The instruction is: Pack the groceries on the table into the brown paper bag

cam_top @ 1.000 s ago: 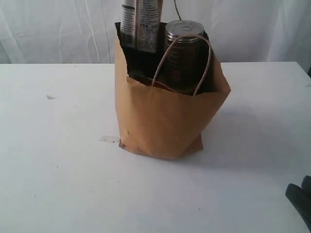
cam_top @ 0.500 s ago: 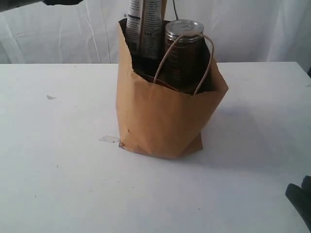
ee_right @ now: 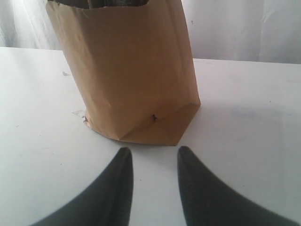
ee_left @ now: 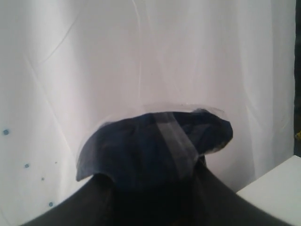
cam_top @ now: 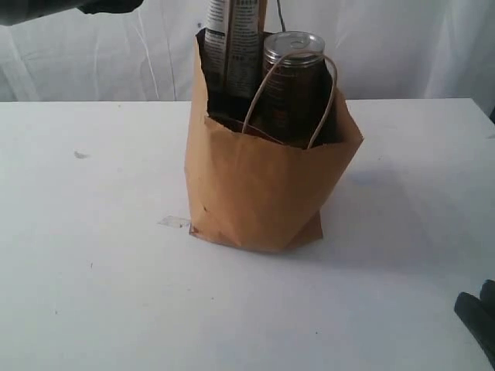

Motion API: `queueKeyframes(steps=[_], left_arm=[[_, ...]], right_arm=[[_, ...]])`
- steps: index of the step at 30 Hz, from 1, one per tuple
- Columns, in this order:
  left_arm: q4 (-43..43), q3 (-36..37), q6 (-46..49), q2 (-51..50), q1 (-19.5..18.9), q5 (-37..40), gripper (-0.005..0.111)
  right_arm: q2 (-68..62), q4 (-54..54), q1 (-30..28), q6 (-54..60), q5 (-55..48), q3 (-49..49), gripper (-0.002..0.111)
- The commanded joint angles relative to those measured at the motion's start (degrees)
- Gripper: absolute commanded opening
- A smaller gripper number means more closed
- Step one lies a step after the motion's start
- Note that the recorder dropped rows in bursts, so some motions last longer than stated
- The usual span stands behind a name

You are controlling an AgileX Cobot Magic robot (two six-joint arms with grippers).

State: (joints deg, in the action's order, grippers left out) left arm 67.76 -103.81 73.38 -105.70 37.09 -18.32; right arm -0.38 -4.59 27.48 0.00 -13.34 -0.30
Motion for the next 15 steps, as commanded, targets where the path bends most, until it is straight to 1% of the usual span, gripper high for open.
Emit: queueKeyframes(steps=[1, 7, 15], left_arm=[[1.83, 1.26, 2.40, 0.58, -0.38, 1.05, 0.000], [1.83, 7.33, 2.40, 1.87, -0.38, -0.31, 0.000], [1.71, 12.14, 2.25, 3.81, -0.38, 0.90, 0.000]], right_arm=[[0.38, 0.32, -0.33, 0.00, 0.14, 0.30, 0.031], [0.38, 0.32, -0.33, 0.00, 0.14, 0.30, 0.031], [0.38, 0.32, -0.33, 0.00, 0.14, 0.30, 0.031]])
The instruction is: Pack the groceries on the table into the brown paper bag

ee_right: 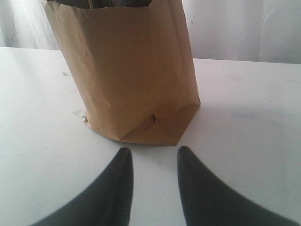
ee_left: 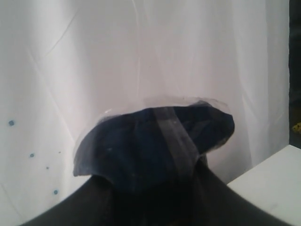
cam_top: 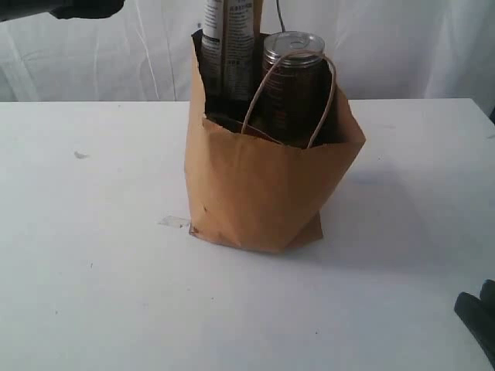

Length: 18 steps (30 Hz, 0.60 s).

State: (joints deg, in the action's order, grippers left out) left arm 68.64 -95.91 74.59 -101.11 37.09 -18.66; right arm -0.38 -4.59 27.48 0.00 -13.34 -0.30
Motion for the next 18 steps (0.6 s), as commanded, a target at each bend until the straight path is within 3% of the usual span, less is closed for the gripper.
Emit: queueKeyframes(steps=[1, 18], left_arm=[[0.83, 4.99, 1.05, -0.56, -0.38, 1.29, 0.000], [1.18, 13.70, -0.94, 3.83, -0.38, 5.98, 0.000]], right_arm=[[0.38, 0.32, -0.33, 0.00, 0.14, 0.30, 0.031], [0.38, 0.32, -0.33, 0.00, 0.14, 0.30, 0.031]])
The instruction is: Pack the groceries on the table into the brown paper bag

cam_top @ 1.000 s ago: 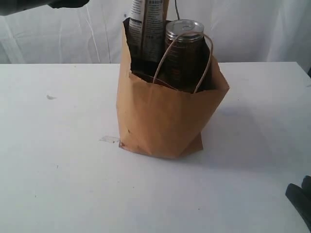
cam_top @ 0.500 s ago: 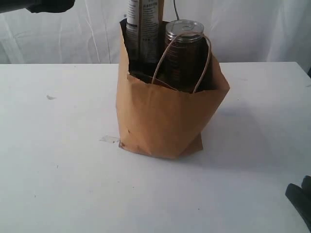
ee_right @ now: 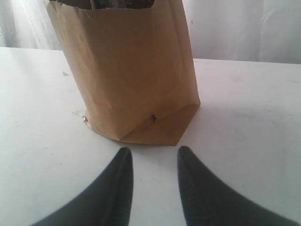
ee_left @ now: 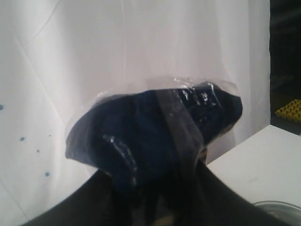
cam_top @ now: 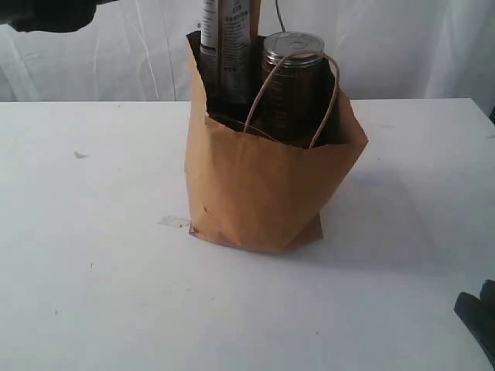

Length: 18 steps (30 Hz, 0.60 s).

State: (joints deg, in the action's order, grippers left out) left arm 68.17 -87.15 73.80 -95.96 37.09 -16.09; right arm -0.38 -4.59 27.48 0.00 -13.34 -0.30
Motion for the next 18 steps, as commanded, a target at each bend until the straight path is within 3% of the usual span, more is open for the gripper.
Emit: queueKeyframes(steps=[1, 18], left_arm=[[1.65, 5.81, -0.39, -1.08, -0.38, 3.31, 0.000], [1.99, 10.43, -3.17, 0.80, -0.38, 5.29, 0.000]], right_arm=[[0.38, 0.32, -0.33, 0.00, 0.14, 0.30, 0.031], [0.38, 0.32, -0.33, 0.00, 0.14, 0.30, 0.031]])
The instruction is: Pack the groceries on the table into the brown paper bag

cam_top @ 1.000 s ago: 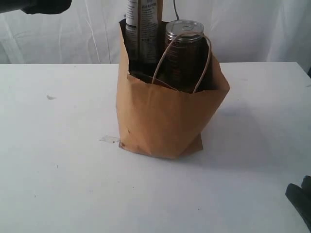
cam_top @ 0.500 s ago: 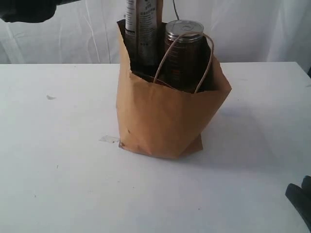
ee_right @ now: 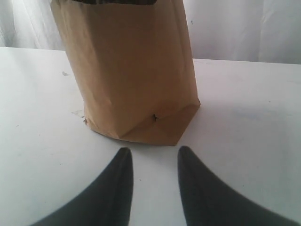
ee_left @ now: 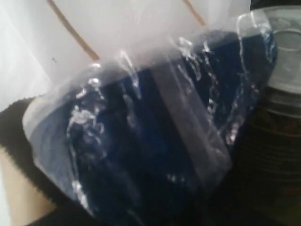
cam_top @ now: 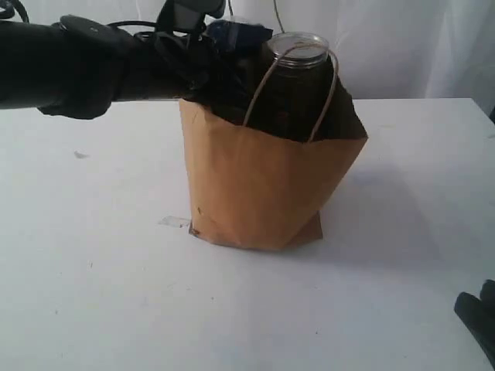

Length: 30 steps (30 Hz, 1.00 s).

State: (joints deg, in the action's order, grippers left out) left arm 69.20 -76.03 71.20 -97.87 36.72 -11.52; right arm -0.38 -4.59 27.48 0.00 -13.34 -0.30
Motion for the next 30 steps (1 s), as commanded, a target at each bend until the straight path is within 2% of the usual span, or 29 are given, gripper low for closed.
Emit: queueKeyframes(steps=[1, 30], left_arm=[[0.97, -0.69, -0.56, 3.11, 0.00, 0.72, 0.000], [3.31, -0.60, 0.82, 1.74, 0.00, 0.46, 0.000]], right_arm=[[0.38, 0.32, -0.33, 0.00, 0.14, 0.30, 0.031], [0.38, 0.32, -0.33, 0.00, 0.14, 0.30, 0.031]])
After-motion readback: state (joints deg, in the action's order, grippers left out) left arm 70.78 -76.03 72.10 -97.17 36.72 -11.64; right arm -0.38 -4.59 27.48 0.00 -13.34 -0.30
